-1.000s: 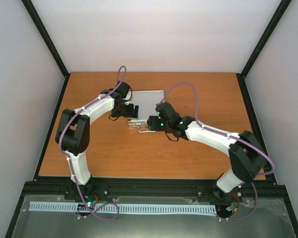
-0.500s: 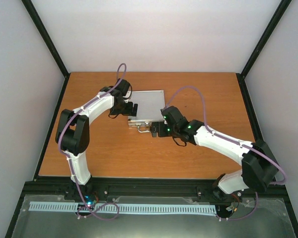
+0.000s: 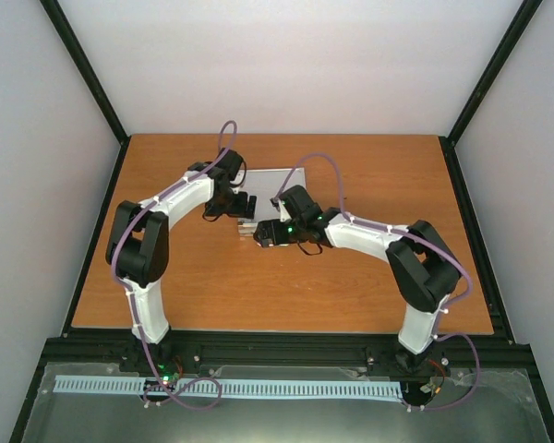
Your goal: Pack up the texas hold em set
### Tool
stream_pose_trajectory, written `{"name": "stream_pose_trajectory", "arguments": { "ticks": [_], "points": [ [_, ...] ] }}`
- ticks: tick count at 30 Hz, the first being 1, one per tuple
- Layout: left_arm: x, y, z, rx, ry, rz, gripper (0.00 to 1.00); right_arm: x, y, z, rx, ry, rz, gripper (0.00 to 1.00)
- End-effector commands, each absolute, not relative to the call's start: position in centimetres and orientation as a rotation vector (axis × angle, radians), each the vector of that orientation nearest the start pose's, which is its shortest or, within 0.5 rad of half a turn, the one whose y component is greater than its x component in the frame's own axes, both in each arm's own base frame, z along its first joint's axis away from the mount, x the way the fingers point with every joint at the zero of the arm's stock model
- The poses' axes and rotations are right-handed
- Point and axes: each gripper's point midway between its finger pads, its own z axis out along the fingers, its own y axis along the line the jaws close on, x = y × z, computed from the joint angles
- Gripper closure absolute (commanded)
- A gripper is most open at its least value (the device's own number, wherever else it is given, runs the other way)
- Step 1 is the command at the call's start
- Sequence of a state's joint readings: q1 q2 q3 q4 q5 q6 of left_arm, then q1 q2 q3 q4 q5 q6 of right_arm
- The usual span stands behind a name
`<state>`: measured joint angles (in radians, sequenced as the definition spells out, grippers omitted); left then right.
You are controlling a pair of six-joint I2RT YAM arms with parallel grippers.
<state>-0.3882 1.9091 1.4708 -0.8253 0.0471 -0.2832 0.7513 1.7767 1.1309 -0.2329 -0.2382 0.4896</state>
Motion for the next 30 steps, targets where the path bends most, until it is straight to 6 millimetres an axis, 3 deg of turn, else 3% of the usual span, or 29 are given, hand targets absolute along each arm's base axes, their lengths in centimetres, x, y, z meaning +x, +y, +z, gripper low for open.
{"name": "stream_pose_trajectory", "arguments": {
  "ticks": [1, 9, 19, 23, 30],
  "points": [
    [40.1, -17.5, 7.5, 0.179, 2.848, -0.210, 0.00, 32.6, 35.9, 9.3, -0.520, 2.507, 0.874, 0.03],
    [40.1, -17.4, 6.7, 0.194, 2.866, -0.196, 0.00, 32.7, 36.8, 6.9, -0.530, 2.574, 0.896, 0.04],
    [40.1, -17.5, 6.3, 0.210, 2.881, -0.198, 0.00, 34.3, 35.6, 4.2, -0.501, 2.635, 0.702, 0.04],
    [39.8, -17.4, 6.1, 0.222, 2.890, -0.187, 0.00, 34.8, 34.7, 2.0, -0.466, 2.656, 0.615, 0.04],
    [39.4, -17.1, 6.0, 0.236, 2.895, -0.175, 0.00, 34.1, 33.3, -0.8, -0.422, 2.678, 0.577, 0.04]
  ]
}}
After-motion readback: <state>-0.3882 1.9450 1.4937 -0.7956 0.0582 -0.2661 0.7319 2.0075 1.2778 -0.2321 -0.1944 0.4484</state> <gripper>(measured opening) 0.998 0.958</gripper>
